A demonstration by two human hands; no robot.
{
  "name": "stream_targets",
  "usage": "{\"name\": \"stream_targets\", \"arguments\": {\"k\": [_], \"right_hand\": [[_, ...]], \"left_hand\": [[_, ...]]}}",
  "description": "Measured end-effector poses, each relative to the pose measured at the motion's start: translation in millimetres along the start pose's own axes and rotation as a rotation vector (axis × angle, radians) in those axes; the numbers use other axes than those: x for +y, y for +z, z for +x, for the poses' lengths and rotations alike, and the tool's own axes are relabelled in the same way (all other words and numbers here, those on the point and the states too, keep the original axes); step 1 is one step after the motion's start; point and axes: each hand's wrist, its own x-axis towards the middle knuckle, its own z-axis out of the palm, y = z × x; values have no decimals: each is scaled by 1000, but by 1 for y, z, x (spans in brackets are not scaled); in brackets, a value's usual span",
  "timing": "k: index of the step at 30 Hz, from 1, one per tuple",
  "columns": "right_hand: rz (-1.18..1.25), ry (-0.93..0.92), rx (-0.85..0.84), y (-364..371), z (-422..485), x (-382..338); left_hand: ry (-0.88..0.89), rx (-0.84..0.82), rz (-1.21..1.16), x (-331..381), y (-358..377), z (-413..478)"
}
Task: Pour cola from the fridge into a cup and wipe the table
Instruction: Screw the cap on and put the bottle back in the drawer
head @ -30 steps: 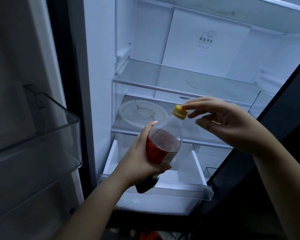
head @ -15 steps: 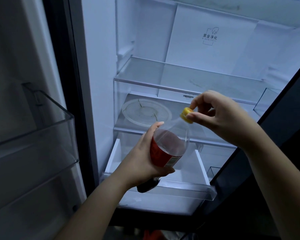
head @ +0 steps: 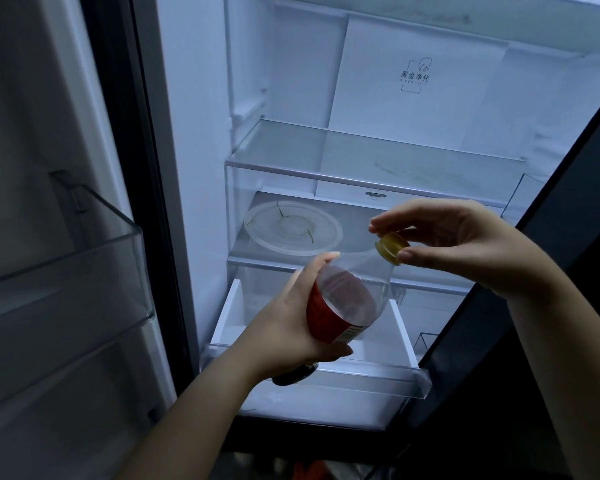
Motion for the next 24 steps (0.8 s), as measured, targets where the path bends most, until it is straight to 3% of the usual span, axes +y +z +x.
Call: {"name": "stream_targets", "arguments": {"k": [10, 17, 21, 24], "right_hand": [[-85, -16, 92, 7, -9, 0], [-131, 22, 400, 32, -13, -1], [-275, 8, 569, 49, -12, 2], [-253, -1, 507, 45, -9, 9]], "left_hand": [[0, 9, -8, -1, 2, -3], [6, 37, -3, -3, 5, -5], [10, 37, 0, -4, 5, -6], [9, 38, -6, -3, 4, -5]]}}
